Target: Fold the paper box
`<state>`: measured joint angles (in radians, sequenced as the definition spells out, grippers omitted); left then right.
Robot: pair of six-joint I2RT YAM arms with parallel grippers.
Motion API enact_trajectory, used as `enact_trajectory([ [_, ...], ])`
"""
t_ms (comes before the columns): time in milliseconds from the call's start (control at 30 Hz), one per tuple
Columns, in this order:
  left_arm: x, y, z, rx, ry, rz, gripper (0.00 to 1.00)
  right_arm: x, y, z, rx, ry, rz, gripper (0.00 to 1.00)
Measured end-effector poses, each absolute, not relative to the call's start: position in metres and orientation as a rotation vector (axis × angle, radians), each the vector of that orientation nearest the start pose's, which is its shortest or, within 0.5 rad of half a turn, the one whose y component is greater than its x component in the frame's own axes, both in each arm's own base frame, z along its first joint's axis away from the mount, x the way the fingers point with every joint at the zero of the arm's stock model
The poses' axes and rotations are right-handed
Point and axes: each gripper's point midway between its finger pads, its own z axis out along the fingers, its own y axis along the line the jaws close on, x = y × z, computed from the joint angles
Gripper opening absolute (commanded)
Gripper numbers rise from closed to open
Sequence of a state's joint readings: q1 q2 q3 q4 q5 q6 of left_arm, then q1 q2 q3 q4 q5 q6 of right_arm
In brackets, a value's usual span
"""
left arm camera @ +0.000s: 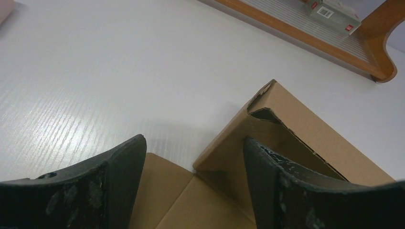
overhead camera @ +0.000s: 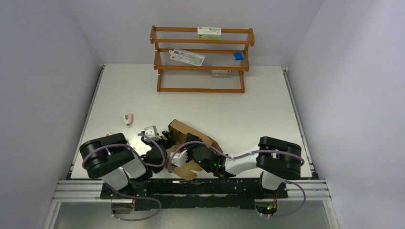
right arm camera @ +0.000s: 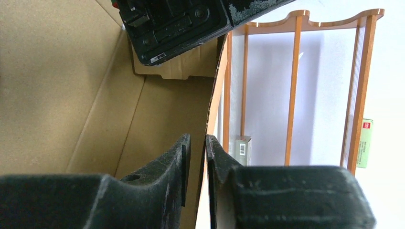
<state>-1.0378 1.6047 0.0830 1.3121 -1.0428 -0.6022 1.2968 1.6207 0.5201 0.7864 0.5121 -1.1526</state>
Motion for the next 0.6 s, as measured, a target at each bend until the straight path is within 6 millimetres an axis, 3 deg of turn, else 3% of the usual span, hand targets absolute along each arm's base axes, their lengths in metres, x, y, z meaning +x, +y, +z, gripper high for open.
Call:
enact_trajectory([
  [400, 0.267, -0.158, 0.049, -0.221, 1.713, -0.323, 0.73, 0.221, 0.34, 0.108, -1.612, 0.962, -0.368, 0.22],
  [600, 0.272, -0.166, 0.042, -0.11, 1.744, -0.374, 0.76, 0.221, 0.338, 0.108, -1.631, 0.962, -0.353, 0.21],
])
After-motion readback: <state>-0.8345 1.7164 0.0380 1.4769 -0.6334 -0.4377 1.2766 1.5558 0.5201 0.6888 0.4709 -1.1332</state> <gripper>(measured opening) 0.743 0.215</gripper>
